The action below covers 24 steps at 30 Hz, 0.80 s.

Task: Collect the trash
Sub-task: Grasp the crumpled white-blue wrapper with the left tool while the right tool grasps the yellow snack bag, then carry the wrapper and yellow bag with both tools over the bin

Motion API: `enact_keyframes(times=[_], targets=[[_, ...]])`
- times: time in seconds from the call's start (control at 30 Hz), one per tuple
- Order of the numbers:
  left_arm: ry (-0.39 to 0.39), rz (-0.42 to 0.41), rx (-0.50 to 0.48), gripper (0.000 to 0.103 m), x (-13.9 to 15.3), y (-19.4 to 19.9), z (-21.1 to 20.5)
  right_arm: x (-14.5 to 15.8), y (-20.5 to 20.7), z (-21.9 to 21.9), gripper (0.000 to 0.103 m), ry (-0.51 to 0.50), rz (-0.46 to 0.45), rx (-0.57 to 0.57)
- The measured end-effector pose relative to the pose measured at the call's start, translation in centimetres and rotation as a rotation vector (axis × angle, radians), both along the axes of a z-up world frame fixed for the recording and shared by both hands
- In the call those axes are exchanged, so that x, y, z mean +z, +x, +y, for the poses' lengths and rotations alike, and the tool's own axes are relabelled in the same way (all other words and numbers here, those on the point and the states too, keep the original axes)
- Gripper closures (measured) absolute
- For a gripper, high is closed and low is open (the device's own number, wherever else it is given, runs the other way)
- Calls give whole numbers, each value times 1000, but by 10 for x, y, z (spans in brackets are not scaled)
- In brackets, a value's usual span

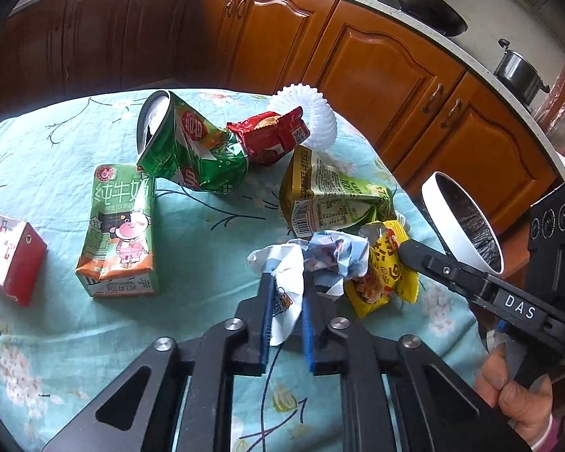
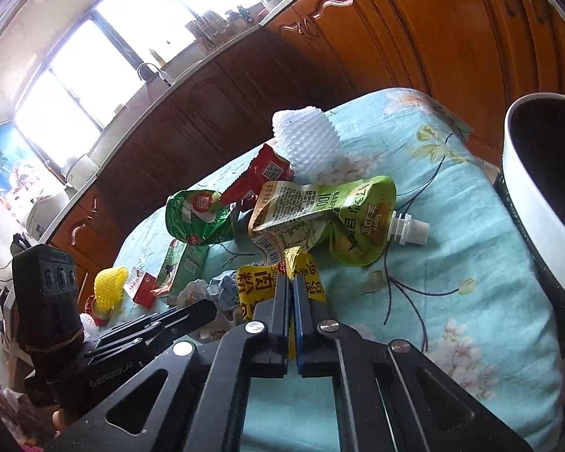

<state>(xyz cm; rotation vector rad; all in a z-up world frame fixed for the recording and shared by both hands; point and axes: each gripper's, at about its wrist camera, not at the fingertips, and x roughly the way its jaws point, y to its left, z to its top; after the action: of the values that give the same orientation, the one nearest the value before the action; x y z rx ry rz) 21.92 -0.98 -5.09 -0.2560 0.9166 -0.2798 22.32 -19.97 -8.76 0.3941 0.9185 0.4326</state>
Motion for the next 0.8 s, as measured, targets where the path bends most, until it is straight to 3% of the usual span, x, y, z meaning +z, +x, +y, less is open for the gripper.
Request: enact_keyframes(times=[0.47, 0.8], targets=[[4, -89, -71, 95, 36, -23, -28, 33, -41, -61, 102, -6, -86, -100], [0, -102, -156, 95, 43, -19, -69, 47, -62, -125, 101, -11, -114, -235]])
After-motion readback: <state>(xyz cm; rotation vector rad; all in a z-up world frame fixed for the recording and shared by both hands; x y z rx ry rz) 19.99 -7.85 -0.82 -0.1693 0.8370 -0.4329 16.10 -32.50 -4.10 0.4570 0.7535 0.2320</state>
